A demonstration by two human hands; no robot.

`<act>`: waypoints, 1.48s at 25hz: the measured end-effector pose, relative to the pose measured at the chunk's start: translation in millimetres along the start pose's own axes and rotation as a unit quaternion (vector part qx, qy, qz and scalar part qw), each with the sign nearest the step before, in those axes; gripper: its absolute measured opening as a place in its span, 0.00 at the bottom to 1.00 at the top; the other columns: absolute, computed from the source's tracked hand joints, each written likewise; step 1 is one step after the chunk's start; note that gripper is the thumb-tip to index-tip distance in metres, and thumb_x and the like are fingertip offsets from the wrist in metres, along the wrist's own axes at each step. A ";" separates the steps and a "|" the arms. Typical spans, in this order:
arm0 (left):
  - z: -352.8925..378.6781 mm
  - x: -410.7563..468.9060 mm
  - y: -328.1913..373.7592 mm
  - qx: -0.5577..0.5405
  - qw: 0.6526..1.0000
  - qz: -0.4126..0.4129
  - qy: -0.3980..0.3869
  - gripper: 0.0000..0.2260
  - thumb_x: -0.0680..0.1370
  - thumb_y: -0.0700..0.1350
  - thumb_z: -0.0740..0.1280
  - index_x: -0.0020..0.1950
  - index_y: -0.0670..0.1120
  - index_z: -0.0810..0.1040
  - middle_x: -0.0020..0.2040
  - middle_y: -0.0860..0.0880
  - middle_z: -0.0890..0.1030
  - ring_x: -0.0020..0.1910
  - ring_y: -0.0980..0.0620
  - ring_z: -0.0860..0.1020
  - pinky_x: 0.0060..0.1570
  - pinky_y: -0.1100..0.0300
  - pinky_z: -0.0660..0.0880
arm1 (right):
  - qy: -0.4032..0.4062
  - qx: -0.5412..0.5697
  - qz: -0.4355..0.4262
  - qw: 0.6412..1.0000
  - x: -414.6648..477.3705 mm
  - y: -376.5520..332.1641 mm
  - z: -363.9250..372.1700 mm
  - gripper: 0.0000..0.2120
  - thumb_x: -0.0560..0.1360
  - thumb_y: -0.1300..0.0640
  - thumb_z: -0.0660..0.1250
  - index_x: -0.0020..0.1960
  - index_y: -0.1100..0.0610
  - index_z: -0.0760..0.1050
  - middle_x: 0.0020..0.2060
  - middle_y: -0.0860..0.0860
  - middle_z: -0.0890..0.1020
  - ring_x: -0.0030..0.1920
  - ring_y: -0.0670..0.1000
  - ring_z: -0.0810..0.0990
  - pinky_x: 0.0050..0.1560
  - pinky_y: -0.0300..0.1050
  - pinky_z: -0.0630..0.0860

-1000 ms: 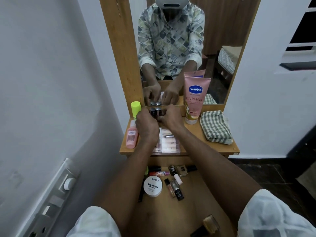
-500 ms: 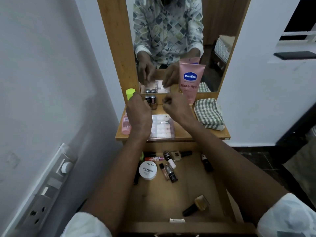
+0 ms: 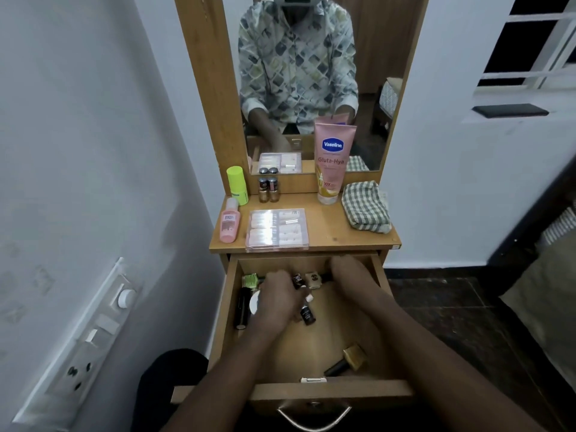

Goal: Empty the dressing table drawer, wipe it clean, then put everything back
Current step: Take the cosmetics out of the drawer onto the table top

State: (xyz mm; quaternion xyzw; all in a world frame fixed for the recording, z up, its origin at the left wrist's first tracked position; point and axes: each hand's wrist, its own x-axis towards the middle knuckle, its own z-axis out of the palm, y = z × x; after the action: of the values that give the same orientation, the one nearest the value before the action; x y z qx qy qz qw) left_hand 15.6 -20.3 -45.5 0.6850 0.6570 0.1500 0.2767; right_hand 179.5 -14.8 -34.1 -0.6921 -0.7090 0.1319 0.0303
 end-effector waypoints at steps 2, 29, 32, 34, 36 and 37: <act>13.1 -9.0 12.0 0.023 1.000 0.012 0.009 0.11 0.70 0.48 0.75 0.44 0.41 0.81 0.43 0.44 0.83 0.41 0.46 0.81 0.36 0.57 0.74 | 0.007 -0.023 -0.021 0.999 -0.1 0.1 7.3 0.08 0.79 0.62 0.60 0.52 0.58 0.78 0.51 0.55 0.81 0.49 0.54 0.80 0.48 0.46 0.77; -74.0 -22.5 26.4 -0.299 0.954 -0.024 -0.017 0.10 0.75 0.38 0.72 0.52 0.44 0.74 0.49 0.42 0.81 0.43 0.46 0.84 0.37 0.52 0.83 | 0.011 0.142 0.019 0.990 -26.9 7.8 13.0 0.08 0.72 0.57 0.72 0.51 0.53 0.78 0.44 0.48 0.83 0.41 0.46 0.80 0.49 0.47 0.79; -96.1 -11.0 25.4 -0.368 0.929 -0.045 -0.003 0.16 0.71 0.33 0.74 0.53 0.44 0.73 0.53 0.39 0.80 0.46 0.41 0.84 0.37 0.49 0.83 | 0.070 0.080 0.018 0.994 -39.4 0.0 5.3 0.09 0.73 0.56 0.69 0.53 0.52 0.76 0.48 0.48 0.81 0.42 0.47 0.78 0.44 0.44 0.78; -100.1 -7.4 24.9 -0.380 0.924 -0.046 0.005 0.17 0.70 0.31 0.75 0.52 0.44 0.73 0.53 0.38 0.80 0.46 0.40 0.84 0.38 0.49 0.83 | 0.154 0.066 -0.035 0.985 -51.4 -17.3 -1.6 0.07 0.75 0.56 0.66 0.53 0.53 0.76 0.48 0.47 0.77 0.41 0.47 0.75 0.39 0.39 0.71; -99.5 -6.1 26.2 -0.392 0.919 -0.045 0.012 0.16 0.70 0.31 0.75 0.51 0.45 0.74 0.52 0.38 0.81 0.45 0.40 0.85 0.39 0.48 0.83 | 0.132 0.061 -0.093 0.985 -58.5 -42.8 -2.3 0.06 0.77 0.57 0.63 0.53 0.54 0.76 0.44 0.49 0.78 0.41 0.49 0.76 0.38 0.40 0.68; -98.5 -6.3 26.7 -0.396 0.917 -0.045 0.015 0.16 0.70 0.31 0.75 0.51 0.45 0.74 0.52 0.38 0.81 0.44 0.40 0.85 0.38 0.49 0.83 | 0.095 0.039 -0.102 0.989 -57.3 -55.6 1.6 0.06 0.78 0.58 0.62 0.52 0.55 0.77 0.44 0.50 0.80 0.41 0.51 0.78 0.37 0.42 0.68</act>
State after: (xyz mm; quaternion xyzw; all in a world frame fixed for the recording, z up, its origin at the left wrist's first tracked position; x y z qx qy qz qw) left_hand -19.2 -8.2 49.9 0.4866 0.5780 0.3956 0.5221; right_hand 127.3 -72.2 -14.9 -0.6240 -0.7640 0.0888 0.1378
